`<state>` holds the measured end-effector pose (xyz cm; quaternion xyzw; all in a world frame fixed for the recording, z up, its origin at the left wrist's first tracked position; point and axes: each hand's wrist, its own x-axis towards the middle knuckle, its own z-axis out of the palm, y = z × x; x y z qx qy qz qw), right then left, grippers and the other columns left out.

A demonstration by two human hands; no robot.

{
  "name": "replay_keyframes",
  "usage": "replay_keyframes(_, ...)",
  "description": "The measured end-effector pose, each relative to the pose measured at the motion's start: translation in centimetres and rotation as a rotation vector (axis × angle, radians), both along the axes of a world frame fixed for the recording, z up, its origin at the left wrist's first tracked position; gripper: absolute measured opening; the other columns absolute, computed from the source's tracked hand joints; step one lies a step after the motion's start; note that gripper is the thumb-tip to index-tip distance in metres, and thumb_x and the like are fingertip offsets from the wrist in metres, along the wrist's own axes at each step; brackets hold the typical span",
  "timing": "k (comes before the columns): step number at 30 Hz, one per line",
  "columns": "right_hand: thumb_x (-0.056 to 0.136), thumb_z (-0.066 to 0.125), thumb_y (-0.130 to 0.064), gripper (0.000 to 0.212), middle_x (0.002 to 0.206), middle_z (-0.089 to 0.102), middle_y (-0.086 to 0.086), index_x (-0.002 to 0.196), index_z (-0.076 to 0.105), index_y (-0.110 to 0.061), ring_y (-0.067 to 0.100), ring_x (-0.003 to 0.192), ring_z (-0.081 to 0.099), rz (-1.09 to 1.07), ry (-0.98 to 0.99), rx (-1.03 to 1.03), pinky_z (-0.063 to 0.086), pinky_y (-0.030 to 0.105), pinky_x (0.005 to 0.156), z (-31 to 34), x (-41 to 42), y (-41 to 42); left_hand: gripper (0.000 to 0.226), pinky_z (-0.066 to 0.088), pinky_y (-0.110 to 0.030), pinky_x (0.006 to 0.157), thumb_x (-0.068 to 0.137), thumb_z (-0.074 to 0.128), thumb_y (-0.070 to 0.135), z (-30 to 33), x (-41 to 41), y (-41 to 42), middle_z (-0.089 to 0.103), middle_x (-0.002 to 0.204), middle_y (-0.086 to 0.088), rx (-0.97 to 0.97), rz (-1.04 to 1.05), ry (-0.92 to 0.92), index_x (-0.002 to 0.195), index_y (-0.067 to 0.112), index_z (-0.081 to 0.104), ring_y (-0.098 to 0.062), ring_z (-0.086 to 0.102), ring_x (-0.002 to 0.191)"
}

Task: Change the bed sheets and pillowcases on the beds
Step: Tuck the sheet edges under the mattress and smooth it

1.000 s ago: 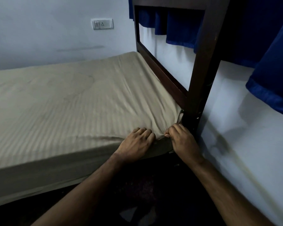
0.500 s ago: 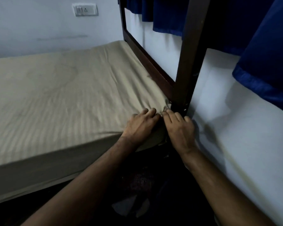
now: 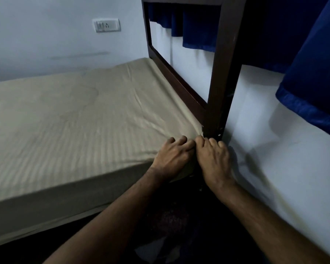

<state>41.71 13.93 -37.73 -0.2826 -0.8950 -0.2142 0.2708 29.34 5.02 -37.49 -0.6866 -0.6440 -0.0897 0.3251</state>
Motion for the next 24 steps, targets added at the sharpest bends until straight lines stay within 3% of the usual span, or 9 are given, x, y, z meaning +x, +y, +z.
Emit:
replay_keyframes(5,0.088,0.054,-0.007,0.011,0.083,0.064,0.006,0.090,0.054,-0.018,0.023,0.070,0.065,-0.062,-0.088,-0.110,0.048,0.036,0.061,0.3,-0.5,-0.3,0.035,0.045,-0.039,0.092,0.093,0.046,0.039,0.4,-0.9,-1.3,0.055,0.125,0.000,-0.157,0.154,-0.293,0.123,0.026,0.059,-0.022,0.053,0.116)
replay_keyframes(8,0.083,0.062,-0.006,0.012,0.081,0.062,0.008,0.086,0.056,-0.017,0.025,0.067,0.064,-0.068,-0.076,-0.096,0.047,0.036,0.056,0.3,-0.9,-0.3,0.057,0.037,-0.037,0.106,0.091,0.058,0.048,-0.5,-2.9,-4.1,0.049,0.148,0.005,-0.179,0.288,-0.388,0.143,0.029,0.047,-0.020,0.045,0.136)
replay_keyframes(12,0.088,0.045,-0.009,0.011,0.090,0.058,0.010,0.094,0.053,-0.016,0.032,0.088,0.057,0.100,-0.046,-0.055,0.047,0.042,0.069,0.5,-1.2,-1.4,0.073,0.028,-0.037,0.116,0.093,0.059,0.049,-1.3,-4.7,-7.6,0.029,0.164,0.010,-0.216,0.413,-0.366,0.157,0.034,0.028,-0.014,0.027,0.151)
replay_keyframes(14,0.090,0.048,-0.010,0.011,0.095,0.055,0.010,0.098,0.052,-0.015,0.031,0.091,0.053,0.191,-0.020,-0.039,0.044,0.042,0.074,0.2,-1.4,-2.6,0.069,0.029,-0.037,0.117,0.097,0.055,0.044,-1.5,-4.4,-8.8,0.026,0.165,0.009,-0.206,0.433,-0.396,0.158,0.032,0.027,-0.013,0.025,0.152)
replay_keyframes(17,0.089,0.057,-0.015,0.014,0.099,0.053,0.009,0.103,0.054,-0.016,0.030,0.092,0.052,0.377,0.009,-0.021,0.042,0.041,0.079,-0.9,-2.1,-4.4,0.056,0.032,-0.037,0.115,0.099,0.052,0.025,-1.6,-3.9,-10.7,0.036,0.161,0.001,-0.138,0.437,-0.467,0.154,0.023,0.039,-0.018,0.034,0.148)
replay_keyframes(21,0.093,0.061,-0.026,0.023,0.110,0.057,0.007,0.114,0.058,-0.016,0.026,0.096,0.056,0.620,-0.026,-0.007,0.046,0.039,0.079,-1.8,-4.0,-6.9,0.047,0.045,-0.036,0.098,0.090,0.056,0.014,-1.7,-3.2,-15.9,0.058,0.144,-0.003,-0.004,0.532,-0.393,0.136,0.019,0.061,-0.024,0.053,0.132)
replay_keyframes(24,0.090,0.058,-0.018,0.031,0.113,0.061,0.007,0.120,0.062,-0.016,0.024,0.093,0.060,0.686,0.008,0.098,0.049,0.037,0.075,-2.8,-4.9,-8.9,0.030,0.047,-0.036,0.084,0.084,0.065,0.014,-1.5,-4.5,-20.0,0.068,0.122,0.000,0.074,0.608,-0.356,0.113,0.022,0.071,-0.025,0.063,0.113)
